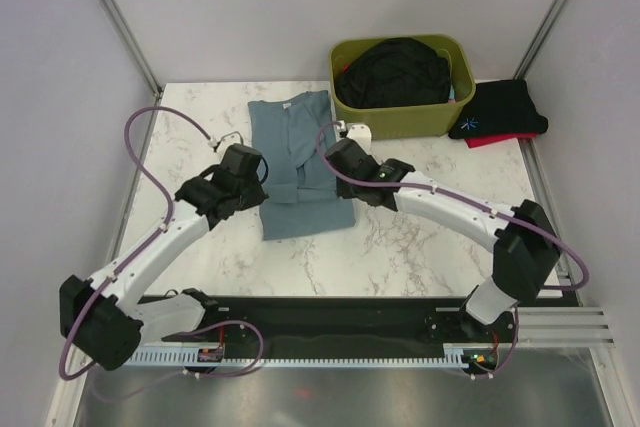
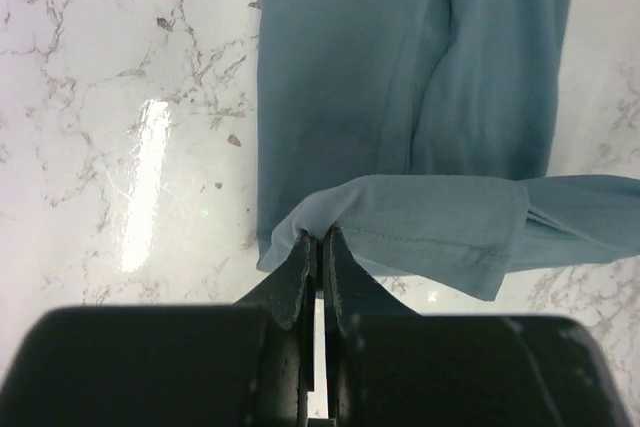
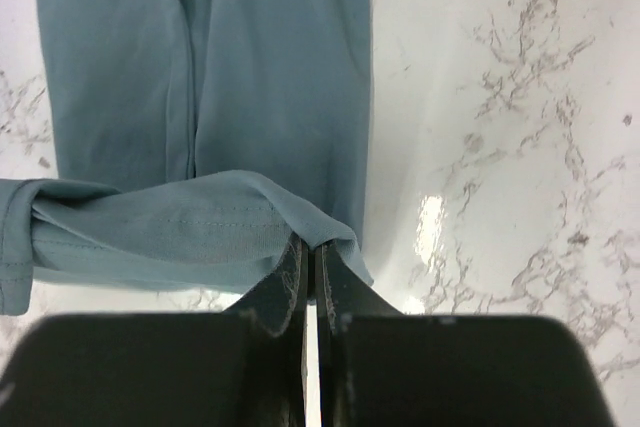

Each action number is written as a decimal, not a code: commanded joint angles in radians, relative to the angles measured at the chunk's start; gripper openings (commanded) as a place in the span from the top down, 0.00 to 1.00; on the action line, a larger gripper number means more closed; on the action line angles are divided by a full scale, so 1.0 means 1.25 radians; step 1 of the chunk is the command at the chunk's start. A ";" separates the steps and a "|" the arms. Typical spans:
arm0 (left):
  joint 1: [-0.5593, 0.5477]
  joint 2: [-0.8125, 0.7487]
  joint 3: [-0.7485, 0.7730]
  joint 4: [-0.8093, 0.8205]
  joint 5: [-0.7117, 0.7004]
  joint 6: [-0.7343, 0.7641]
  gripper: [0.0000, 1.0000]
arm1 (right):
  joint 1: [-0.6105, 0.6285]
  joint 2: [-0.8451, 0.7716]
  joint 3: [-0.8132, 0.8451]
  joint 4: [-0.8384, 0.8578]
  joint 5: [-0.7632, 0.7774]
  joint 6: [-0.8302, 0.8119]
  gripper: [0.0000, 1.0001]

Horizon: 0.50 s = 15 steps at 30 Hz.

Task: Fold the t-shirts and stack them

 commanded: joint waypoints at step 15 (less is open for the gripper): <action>0.165 0.245 0.106 0.136 0.126 0.154 0.98 | -0.117 0.240 0.213 0.047 -0.108 -0.106 1.00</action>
